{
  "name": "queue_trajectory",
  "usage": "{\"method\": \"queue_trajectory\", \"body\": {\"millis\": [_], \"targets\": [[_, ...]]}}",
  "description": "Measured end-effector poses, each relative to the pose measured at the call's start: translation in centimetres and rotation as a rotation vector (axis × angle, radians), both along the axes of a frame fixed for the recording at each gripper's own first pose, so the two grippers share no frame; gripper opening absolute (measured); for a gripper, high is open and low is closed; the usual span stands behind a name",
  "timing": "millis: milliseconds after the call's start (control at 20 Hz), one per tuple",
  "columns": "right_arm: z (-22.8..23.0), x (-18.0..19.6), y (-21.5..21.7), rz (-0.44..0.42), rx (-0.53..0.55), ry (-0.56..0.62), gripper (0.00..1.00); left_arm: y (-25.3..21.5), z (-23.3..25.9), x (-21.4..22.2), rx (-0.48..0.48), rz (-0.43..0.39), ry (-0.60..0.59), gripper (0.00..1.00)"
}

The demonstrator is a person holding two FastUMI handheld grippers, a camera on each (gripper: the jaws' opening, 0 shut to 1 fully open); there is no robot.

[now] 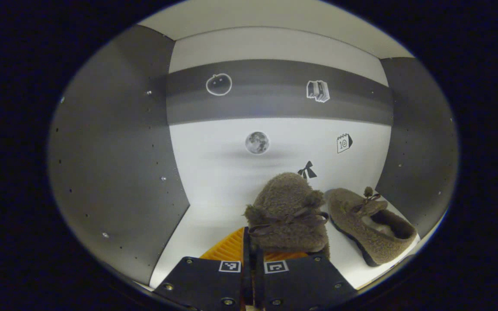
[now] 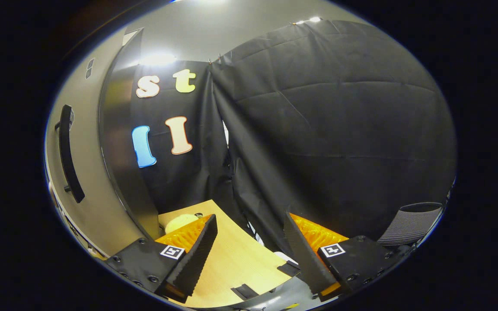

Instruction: Grab one shoe with the right hand and put it into the shoe cabinet, grab the other shoe with the left hand and put it into the shoe cabinet; then close the right door with the right hand and the left door with the left hand.

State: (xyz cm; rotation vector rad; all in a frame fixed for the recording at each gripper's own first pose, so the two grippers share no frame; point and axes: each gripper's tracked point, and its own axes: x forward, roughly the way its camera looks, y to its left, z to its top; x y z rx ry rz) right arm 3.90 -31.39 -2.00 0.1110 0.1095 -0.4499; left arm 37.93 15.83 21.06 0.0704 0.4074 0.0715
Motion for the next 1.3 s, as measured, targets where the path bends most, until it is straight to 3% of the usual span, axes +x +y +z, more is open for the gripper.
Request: {"method": "queue_trajectory", "body": {"millis": [50, 100, 150, 200, 300, 550, 600, 650, 700, 1100, 1300], "targets": [[-0.2, 0.0, 0.1, 0.001, 0.002, 0.006, 0.98, 0.0, -0.3, 0.2, 0.007, 0.000, 0.010, 0.10], [-0.4, -0.1, 0.2, 0.002, 0.006, 0.011, 0.98, 0.0, -0.4, 0.3, 0.008, -0.001, 0.018, 0.05], [-0.4, -0.1, 0.3, 0.004, 0.011, 0.012, 0.98, 0.0, -0.7, 0.2, 0.005, -0.005, 0.025, 0.10], [-0.3, 0.0, 0.5, 0.009, 0.016, 0.011, 0.98, -0.2, -0.8, 0.1, -0.001, -0.015, 0.028, 0.07], [-0.3, 0.2, 0.8, 0.019, 0.021, 0.007, 0.98, -0.7, -0.8, -0.5, -0.008, -0.047, 0.039, 0.13], [0.6, 1.7, 1.9, 0.082, 0.032, 0.002, 0.98, -0.5, 1.7, -3.8, 0.096, -0.057, -0.009, 1.00], [1.1, 2.0, 2.3, 0.099, 0.035, -0.005, 0.98, -1.3, 2.3, -4.7, 0.074, -0.076, -0.027, 0.95], [1.8, 2.5, 2.7, 0.115, 0.035, -0.015, 0.93, -1.8, 3.5, -6.0, 0.053, -0.089, -0.054, 0.95], [2.6, 2.9, 3.1, 0.131, 0.033, -0.025, 0.98, -2.0, 4.9, -7.2, 0.041, -0.092, -0.090, 0.95], [9.5, 4.7, 5.2, 0.223, -0.037, -0.109, 0.98, -4.6, 15.1, -19.8, -0.008, -0.168, -0.395, 1.00], [12.2, 5.2, 5.4, 0.242, -0.086, -0.134, 0.98, -3.9, 17.3, -26.0, -0.046, -0.150, -0.439, 1.00]]}}
